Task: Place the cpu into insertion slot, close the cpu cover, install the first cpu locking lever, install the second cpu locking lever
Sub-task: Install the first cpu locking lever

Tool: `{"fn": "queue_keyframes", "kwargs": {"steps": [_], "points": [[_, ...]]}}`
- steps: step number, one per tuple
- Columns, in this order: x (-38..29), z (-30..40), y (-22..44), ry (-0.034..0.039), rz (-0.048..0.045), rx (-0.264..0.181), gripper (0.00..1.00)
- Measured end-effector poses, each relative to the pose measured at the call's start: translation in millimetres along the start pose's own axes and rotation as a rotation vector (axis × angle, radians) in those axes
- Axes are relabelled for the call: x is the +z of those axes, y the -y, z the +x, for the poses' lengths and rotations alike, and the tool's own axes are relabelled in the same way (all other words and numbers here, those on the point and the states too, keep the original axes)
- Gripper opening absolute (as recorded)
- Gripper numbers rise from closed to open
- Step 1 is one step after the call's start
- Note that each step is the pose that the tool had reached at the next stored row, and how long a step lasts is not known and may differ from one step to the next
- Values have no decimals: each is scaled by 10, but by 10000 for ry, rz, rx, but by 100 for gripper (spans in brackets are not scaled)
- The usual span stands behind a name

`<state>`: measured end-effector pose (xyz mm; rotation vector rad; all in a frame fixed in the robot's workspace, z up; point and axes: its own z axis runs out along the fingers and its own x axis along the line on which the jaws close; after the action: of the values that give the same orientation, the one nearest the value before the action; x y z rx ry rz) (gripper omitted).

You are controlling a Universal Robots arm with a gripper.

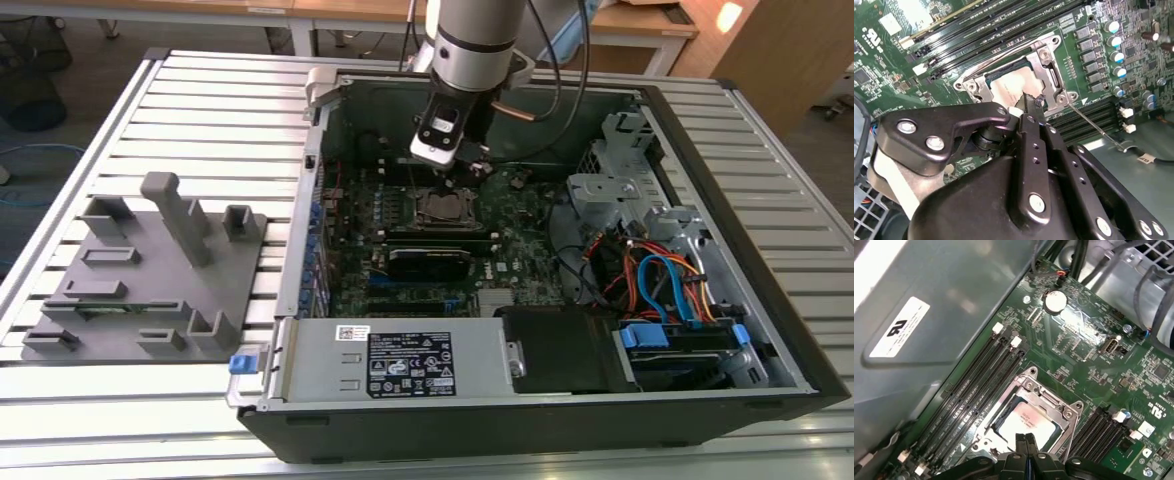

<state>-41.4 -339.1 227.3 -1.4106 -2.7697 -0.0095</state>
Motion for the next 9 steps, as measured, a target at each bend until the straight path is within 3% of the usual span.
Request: {"fn": "queue_keyframes", "kwargs": {"steps": [9], "points": [[0,0,0,7,22,-696,10]]}}
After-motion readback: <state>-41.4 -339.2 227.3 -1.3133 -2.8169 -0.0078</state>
